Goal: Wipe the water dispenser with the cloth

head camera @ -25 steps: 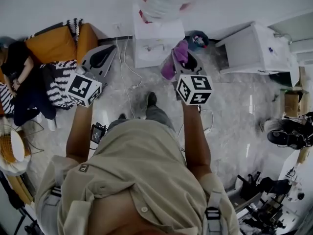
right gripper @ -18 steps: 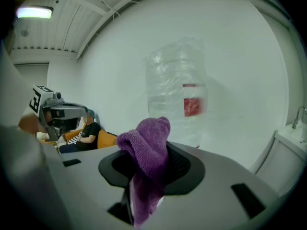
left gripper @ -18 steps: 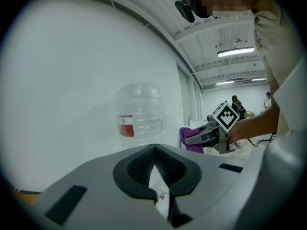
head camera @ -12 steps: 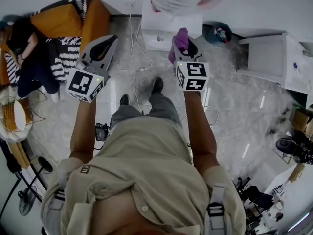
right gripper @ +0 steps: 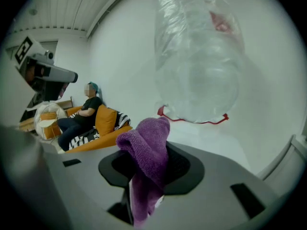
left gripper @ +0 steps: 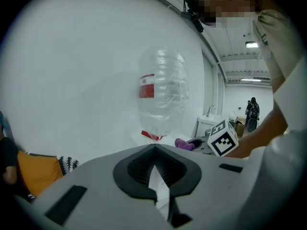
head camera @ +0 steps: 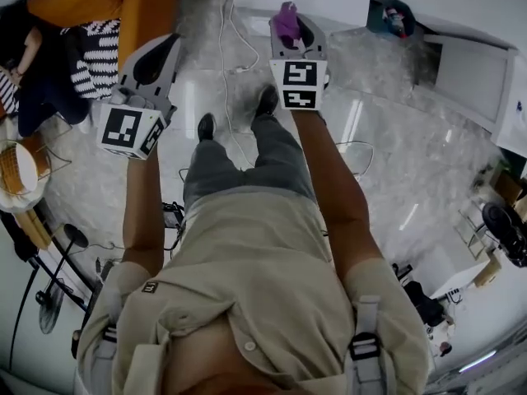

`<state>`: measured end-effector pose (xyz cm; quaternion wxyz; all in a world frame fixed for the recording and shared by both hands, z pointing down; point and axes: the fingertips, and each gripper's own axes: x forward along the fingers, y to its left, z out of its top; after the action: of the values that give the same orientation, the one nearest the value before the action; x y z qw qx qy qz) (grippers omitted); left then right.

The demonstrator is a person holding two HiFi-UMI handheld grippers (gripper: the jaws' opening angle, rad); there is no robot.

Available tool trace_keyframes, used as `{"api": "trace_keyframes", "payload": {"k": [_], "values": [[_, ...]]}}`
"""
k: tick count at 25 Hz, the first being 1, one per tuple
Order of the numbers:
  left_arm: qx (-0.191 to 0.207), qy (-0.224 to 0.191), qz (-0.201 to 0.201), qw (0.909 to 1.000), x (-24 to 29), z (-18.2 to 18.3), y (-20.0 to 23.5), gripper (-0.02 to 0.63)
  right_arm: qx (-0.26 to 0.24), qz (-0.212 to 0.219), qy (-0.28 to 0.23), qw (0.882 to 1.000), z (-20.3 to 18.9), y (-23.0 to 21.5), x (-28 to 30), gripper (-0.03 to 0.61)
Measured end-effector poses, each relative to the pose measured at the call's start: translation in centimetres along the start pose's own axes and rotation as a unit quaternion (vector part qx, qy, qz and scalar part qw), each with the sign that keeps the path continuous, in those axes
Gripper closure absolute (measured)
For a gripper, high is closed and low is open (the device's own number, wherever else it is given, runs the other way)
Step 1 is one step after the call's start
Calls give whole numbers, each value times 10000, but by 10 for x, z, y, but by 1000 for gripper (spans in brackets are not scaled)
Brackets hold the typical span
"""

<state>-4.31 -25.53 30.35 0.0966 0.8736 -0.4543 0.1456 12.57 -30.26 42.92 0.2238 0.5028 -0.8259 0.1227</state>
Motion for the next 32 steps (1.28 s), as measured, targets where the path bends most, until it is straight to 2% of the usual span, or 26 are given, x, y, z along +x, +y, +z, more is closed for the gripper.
{"api": "trace_keyframes", "payload": {"k": [5,8,10,15,21,23,28,32], "values": [[-197,209,39,9996,19,-28,0,598,-551,306,-39,9980,-22,42,45,439],[-283,343,-16,9990,25,-42,-2,598,-612,472,0,9970,-28,60,56,439],[-330,396,-73,9986,32,-49,-5,598,-581,448,60,9973,-36,55,56,439],[-335,423,-238,9983,53,-53,-14,598,-450,12,273,9986,-64,-7,35,442],[-281,459,-448,9975,69,-52,-27,598,-60,-1023,483,9936,-85,-109,-10,442],[-276,463,-497,9973,72,-52,-32,598,12,-1291,502,9904,-86,-129,-20,442],[-286,473,-548,9970,72,-55,-37,598,330,-1516,517,9865,-88,-132,-21,442],[-344,473,-459,9972,64,-61,-30,598,559,-1342,513,9880,-84,-101,-5,442]]}}
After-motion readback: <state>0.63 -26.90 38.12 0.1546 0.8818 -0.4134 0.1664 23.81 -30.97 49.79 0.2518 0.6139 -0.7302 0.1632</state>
